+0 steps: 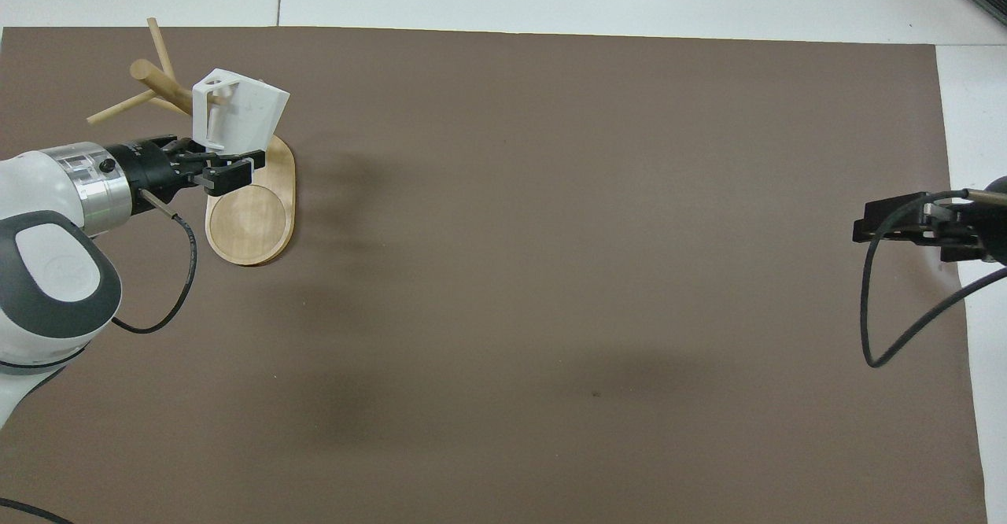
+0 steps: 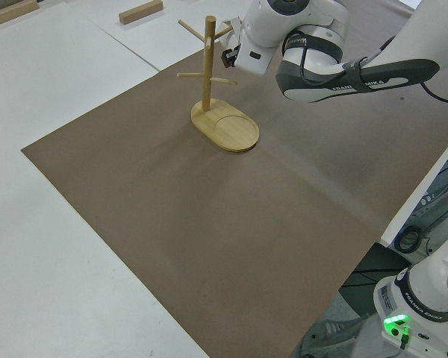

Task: Hang cup on rack
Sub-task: 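Hook the mug handle onto a peg with the left gripper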

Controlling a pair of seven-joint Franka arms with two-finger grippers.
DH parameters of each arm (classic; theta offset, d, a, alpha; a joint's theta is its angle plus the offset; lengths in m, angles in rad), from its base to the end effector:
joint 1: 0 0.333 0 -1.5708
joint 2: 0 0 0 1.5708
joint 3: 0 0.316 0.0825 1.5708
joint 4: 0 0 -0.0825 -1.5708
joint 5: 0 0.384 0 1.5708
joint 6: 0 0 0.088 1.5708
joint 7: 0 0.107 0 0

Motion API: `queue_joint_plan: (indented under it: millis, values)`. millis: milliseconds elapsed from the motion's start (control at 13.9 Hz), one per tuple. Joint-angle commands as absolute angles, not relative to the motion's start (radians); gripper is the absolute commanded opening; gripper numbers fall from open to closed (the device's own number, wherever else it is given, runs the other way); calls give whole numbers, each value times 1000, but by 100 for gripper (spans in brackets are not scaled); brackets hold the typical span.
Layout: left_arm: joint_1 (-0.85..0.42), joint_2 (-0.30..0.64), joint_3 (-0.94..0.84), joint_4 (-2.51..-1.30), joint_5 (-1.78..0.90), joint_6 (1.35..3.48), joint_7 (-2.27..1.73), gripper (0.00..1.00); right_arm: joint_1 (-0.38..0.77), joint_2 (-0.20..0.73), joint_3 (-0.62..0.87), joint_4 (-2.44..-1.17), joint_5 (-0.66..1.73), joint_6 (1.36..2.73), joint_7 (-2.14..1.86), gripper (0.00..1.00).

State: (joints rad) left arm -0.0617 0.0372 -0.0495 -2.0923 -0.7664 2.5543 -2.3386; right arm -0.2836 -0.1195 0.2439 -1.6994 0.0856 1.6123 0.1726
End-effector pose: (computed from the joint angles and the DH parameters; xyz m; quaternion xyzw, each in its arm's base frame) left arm 0.5832 -0.0551 0.4476 0.1660 0.9284 -0.1868 0.2749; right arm 0.5217 -0.0042 0.6297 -0.9937 0.1077 -0.0126 0.0293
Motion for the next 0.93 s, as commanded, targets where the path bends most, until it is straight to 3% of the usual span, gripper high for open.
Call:
queue_joint_plan:
  millis: [0, 72, 144, 288, 359, 863]
  values:
    - [-51, 29, -49, -2100, -749, 2550, -2362, 9, -291, -144, 241, -1720, 75, 1600, 152, 100]
    - [-49, 29, -49, -2099, -735, 2545, -2362, 26, -291, -146, 241, -1723, 63, 1600, 153, 100]
    - [-48, 28, -48, -2097, -720, 2533, -2361, 56, -290, -147, 241, -1723, 43, 1601, 153, 100]
    - [-34, 26, -48, -2080, -645, 2473, -2361, 96, -290, -150, 242, -1726, 15, 1603, 155, 100]
    - [-31, 26, -48, -2063, -623, 2445, -2361, 100, -290, -152, 242, -1727, 14, 1603, 155, 100]
    - [-12, 6, -48, -1978, -381, 2275, -2344, 100, -291, -150, 242, -1726, 14, 1601, 153, 100]
